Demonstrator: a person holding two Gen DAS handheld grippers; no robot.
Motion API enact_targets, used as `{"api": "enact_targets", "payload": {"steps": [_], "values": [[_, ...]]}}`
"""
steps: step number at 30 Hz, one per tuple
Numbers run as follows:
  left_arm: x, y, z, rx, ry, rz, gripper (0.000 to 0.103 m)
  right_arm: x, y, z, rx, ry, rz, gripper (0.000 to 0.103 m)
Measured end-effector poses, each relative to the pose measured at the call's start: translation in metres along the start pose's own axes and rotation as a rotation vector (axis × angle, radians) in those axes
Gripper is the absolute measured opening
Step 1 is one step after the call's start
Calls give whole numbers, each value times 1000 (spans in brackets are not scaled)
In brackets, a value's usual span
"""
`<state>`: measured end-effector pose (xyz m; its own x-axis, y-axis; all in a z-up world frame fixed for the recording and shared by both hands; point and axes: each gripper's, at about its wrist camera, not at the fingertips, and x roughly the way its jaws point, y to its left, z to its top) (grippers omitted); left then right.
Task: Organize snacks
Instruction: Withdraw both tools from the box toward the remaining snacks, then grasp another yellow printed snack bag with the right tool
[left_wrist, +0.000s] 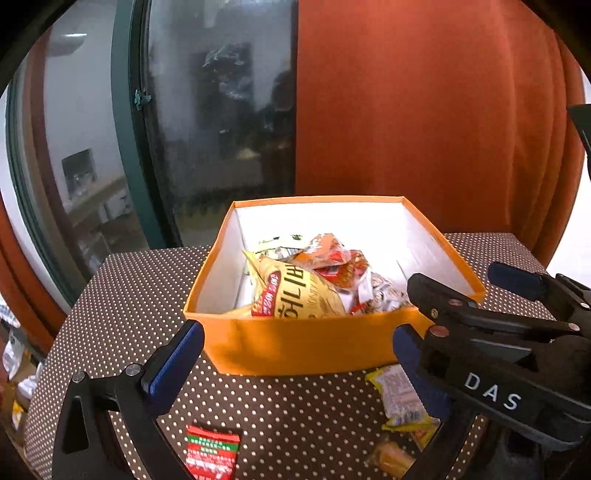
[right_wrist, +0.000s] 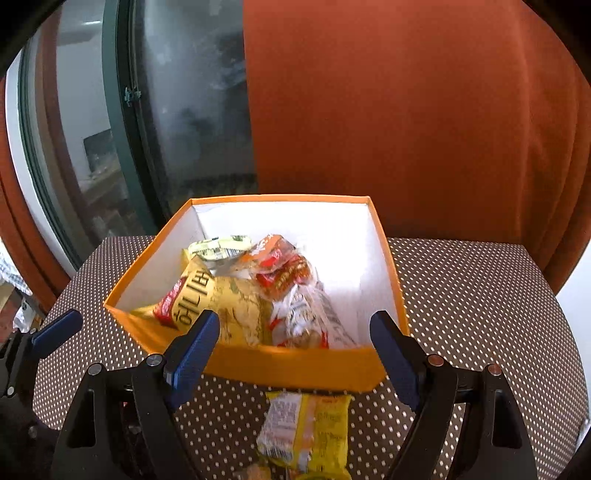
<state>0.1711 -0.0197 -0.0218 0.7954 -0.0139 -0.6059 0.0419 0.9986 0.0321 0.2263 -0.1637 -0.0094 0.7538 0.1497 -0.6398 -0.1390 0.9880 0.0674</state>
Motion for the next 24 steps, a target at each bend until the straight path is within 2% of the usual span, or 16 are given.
{"api": "enact_targets", "payload": {"steps": [10,18,24], "values": [[-13,-12,-36,18,-4,-12,102,-21,-6,-42,24,14,-18,86],[1,-16,-59,33,46,-25,102,-12,-6,-69,31,56,-55,86],[24,-16,-72,26,111,-27,102,9,-8,-83,54,110,-34,86]]}}
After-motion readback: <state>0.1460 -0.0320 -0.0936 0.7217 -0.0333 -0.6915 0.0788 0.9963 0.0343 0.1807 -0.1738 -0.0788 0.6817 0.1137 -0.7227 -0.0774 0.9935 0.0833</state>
